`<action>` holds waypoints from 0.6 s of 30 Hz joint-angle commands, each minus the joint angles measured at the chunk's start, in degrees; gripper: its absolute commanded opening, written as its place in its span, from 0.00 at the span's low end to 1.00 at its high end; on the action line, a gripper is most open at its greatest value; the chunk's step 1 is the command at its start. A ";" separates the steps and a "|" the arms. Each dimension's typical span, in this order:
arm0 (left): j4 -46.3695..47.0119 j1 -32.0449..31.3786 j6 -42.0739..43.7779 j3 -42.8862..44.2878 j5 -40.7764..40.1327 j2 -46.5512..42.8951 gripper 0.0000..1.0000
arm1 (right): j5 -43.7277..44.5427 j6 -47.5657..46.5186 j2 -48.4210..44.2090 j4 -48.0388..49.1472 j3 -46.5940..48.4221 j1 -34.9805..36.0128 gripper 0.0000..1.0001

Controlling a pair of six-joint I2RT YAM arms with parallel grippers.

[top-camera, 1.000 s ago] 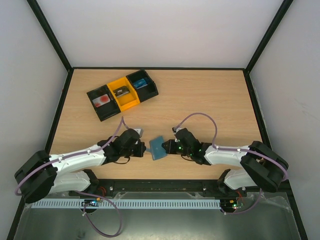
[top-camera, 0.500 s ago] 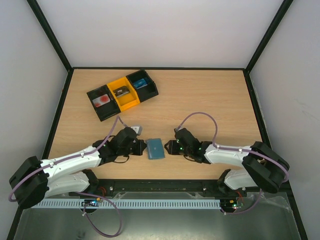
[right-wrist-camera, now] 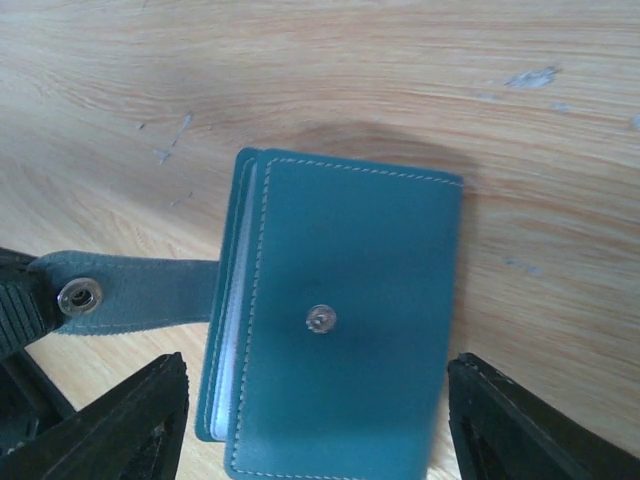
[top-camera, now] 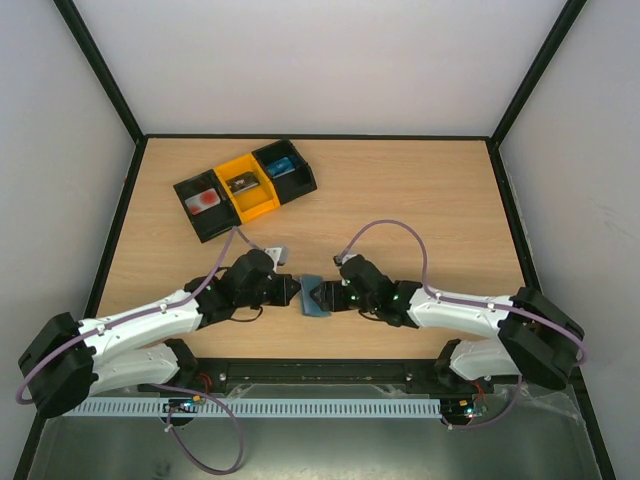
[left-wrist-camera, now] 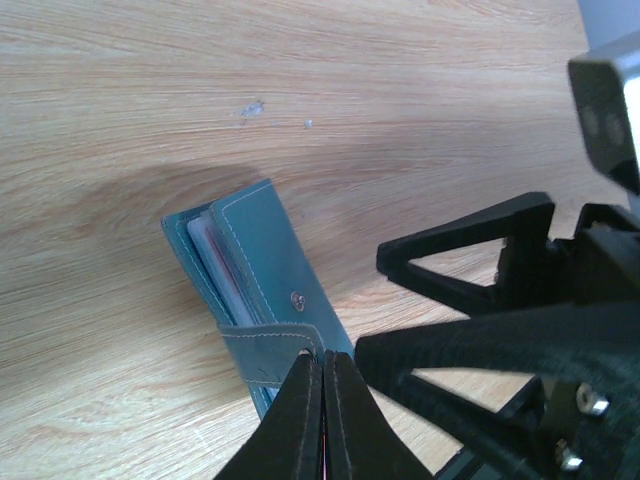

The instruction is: Take the credit cards out of the card holder

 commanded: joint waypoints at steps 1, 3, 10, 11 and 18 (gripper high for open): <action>1.36 0.10 -0.97 1.89 1.10 -0.91 0.03 | -0.13 -0.23 1.31 0.44 2.05 1.39 0.71; 1.35 0.14 -1.23 1.99 1.16 -1.16 0.03 | -0.08 -0.24 1.98 0.43 1.97 1.46 0.73; 1.09 0.14 -1.46 2.40 1.26 -1.49 0.03 | 1.07 -0.65 3.39 -0.22 2.04 1.65 0.77; 1.08 0.11 -1.46 2.42 1.34 -1.49 0.03 | 1.21 -0.79 3.61 -0.20 2.12 1.65 0.76; 1.11 0.17 -1.38 2.34 1.80 -1.88 0.03 | 0.80 -0.81 6.67 0.14 3.04 1.71 0.76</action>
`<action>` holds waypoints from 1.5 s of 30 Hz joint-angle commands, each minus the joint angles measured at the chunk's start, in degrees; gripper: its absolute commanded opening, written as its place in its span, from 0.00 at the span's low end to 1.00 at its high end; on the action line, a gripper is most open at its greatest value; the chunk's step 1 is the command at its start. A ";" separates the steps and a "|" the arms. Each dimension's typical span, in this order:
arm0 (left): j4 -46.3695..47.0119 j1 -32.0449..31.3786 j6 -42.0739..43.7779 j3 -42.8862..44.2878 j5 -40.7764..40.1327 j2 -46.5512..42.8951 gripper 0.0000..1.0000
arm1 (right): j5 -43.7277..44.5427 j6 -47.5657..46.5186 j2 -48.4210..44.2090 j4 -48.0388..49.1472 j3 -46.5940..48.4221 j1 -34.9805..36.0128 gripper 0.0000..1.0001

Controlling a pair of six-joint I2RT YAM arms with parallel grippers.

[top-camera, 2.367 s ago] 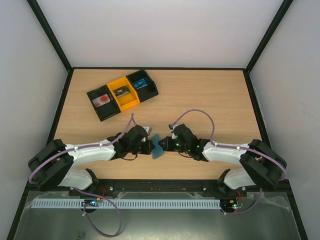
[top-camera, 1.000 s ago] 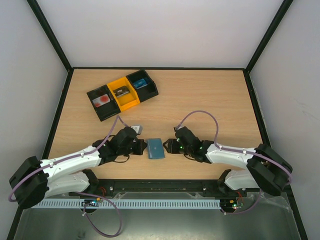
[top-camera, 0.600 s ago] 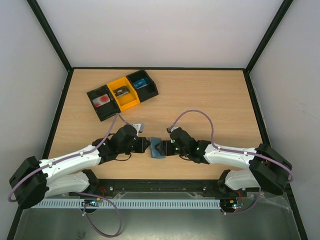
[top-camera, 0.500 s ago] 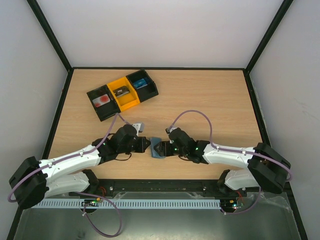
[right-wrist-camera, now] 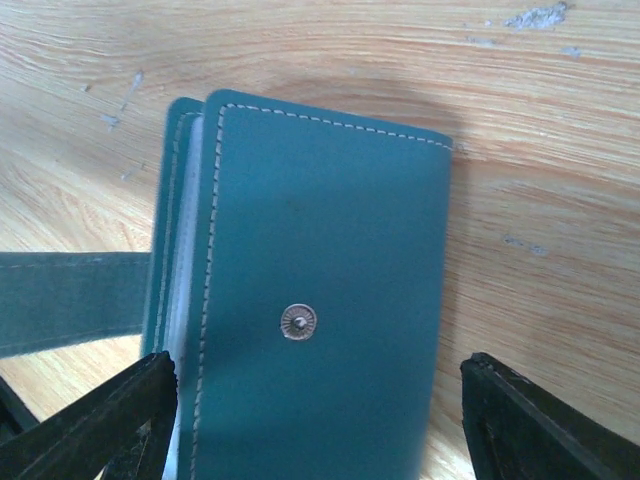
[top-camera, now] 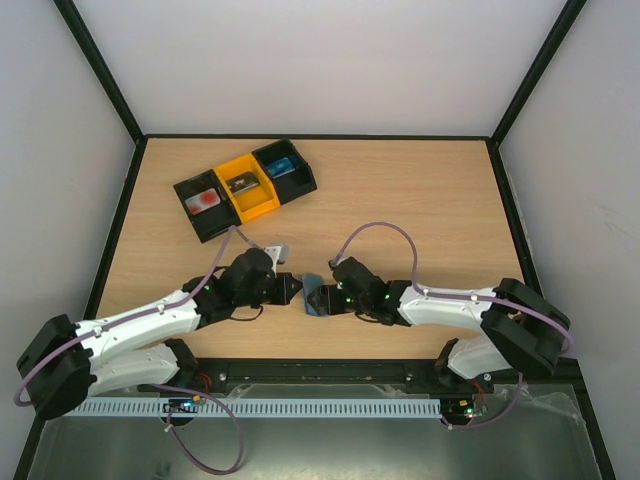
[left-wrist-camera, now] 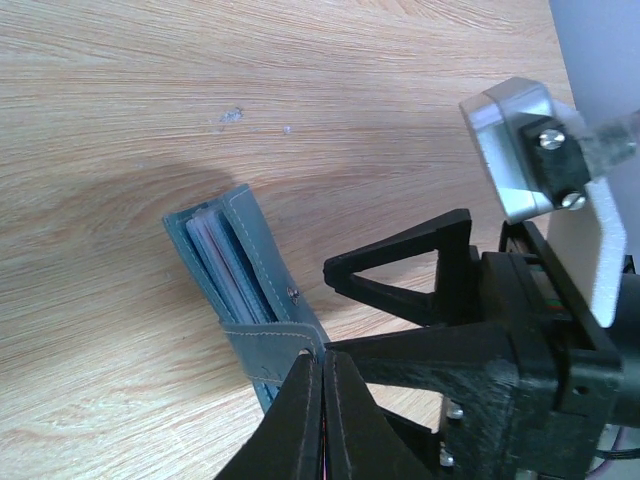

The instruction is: Take the credit cards out of the card holder

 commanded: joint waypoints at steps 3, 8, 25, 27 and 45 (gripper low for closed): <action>0.56 0.16 -0.03 1.61 0.47 -1.33 0.03 | 2.13 -0.40 2.40 -0.48 2.34 0.43 0.76; -2.10 0.11 0.85 2.18 -0.28 -1.72 0.03 | 4.81 -0.56 2.07 -2.91 2.76 0.42 0.70; -2.85 0.13 0.68 -1.36 -1.16 -3.87 0.03 | 15.59 -1.36 -3.63 -10.13 2.48 0.45 0.40; -2.73 0.11 0.55 -1.87 -1.03 -3.95 0.03 | 15.36 -1.95 -4.22 -9.79 2.50 0.43 0.40; -1.46 0.13 -0.12 -4.24 -0.17 -4.54 0.03 | 8.89 -6.74 0.66 -6.37 6.47 0.42 0.40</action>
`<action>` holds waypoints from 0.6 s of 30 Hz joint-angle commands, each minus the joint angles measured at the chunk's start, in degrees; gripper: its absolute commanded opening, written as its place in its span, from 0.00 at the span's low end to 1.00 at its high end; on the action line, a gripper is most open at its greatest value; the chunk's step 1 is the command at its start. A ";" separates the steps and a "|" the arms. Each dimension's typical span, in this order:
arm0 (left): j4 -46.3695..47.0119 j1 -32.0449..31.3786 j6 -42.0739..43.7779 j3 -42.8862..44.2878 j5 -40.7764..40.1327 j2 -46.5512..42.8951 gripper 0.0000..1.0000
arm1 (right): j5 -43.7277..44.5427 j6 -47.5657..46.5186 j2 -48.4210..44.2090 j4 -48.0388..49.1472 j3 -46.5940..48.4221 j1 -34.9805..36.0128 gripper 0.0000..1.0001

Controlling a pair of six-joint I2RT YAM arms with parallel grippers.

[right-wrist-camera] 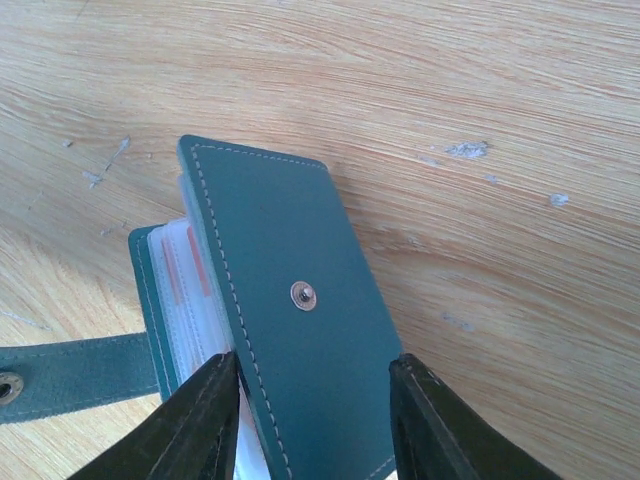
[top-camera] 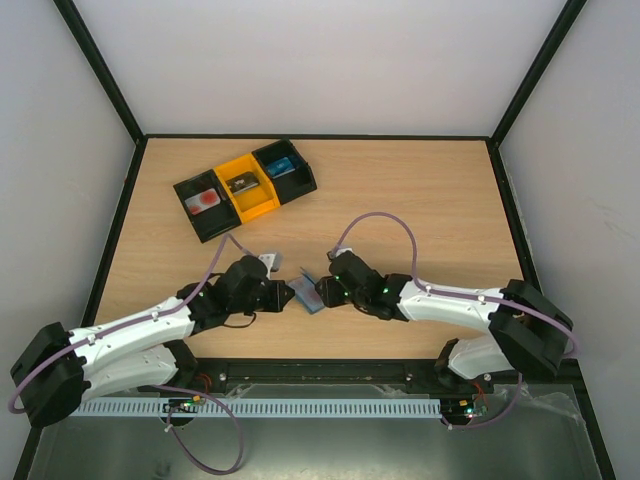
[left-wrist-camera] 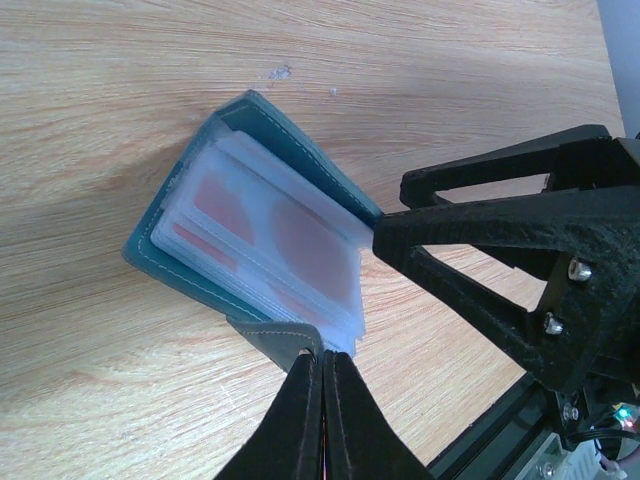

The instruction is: Take the credit cards out of the card holder

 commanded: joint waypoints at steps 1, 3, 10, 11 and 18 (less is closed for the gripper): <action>0.92 0.19 -0.02 -0.62 0.23 -1.01 0.03 | 1.10 -1.52 1.96 -0.34 2.09 0.23 0.38; 0.93 0.11 0.14 -0.74 0.07 -1.08 0.03 | 2.31 -1.71 2.03 -0.89 2.23 0.23 0.34; -0.26 0.18 -0.25 -1.68 -1.18 -1.08 0.03 | 6.63 -1.50 1.44 -2.63 1.38 0.27 0.04; -0.87 0.21 -0.54 -1.72 -1.89 -1.11 0.03 | 6.96 -1.21 1.35 -2.83 1.17 0.25 0.03; -5.53 0.60 -0.86 -1.63 -5.68 -0.90 0.03 | 5.89 4.07 -1.46 -4.17 -0.60 0.23 0.02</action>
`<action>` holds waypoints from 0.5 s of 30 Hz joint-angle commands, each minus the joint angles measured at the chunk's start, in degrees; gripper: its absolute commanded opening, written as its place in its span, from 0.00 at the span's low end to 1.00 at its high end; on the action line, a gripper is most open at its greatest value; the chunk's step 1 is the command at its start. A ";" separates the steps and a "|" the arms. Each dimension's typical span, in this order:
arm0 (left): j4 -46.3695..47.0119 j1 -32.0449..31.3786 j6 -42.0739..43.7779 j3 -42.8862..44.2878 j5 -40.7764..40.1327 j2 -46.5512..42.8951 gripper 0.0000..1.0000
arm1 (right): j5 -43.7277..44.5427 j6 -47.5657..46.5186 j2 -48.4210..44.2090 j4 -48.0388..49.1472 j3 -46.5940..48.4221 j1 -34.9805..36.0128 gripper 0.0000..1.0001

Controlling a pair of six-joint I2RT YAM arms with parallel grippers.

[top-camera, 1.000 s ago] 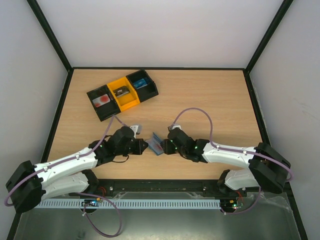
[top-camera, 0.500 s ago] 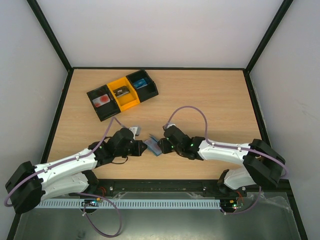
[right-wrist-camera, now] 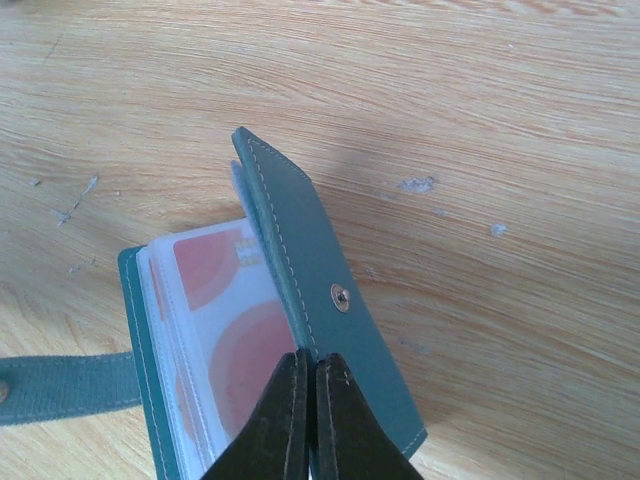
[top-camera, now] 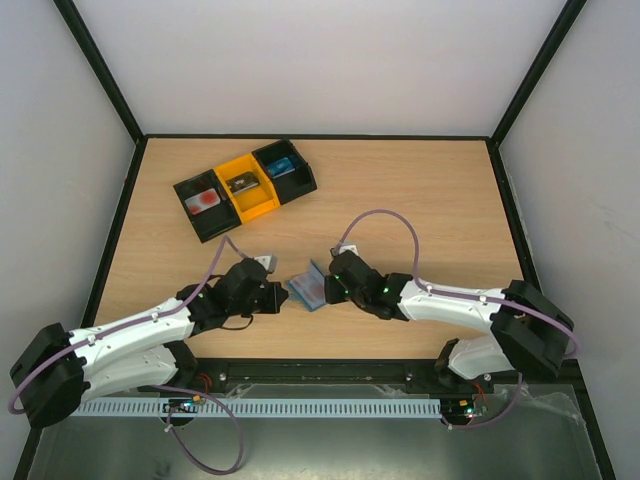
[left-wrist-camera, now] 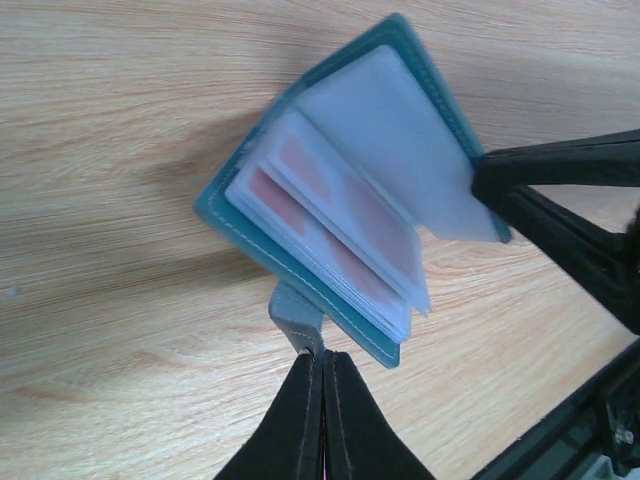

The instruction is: Take the credit cards out of the card holder

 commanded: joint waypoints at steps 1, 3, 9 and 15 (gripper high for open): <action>-3.89 0.62 -0.35 -0.72 -3.15 -0.63 0.03 | -0.33 5.11 -3.25 -2.66 -2.74 0.20 0.02; -6.05 1.09 -1.12 -0.71 -5.31 -0.33 0.03 | -2.57 8.75 -5.32 -0.07 -5.28 0.21 0.02; -6.09 3.89 -2.43 -2.92 -4.48 -2.18 0.03 | -6.52 16.96 -9.80 6.09 -11.69 0.20 0.02; -5.14 5.10 -2.51 -3.61 -3.61 -3.14 0.03 | -0.13 18.82 -12.81 4.91 -15.24 0.21 0.02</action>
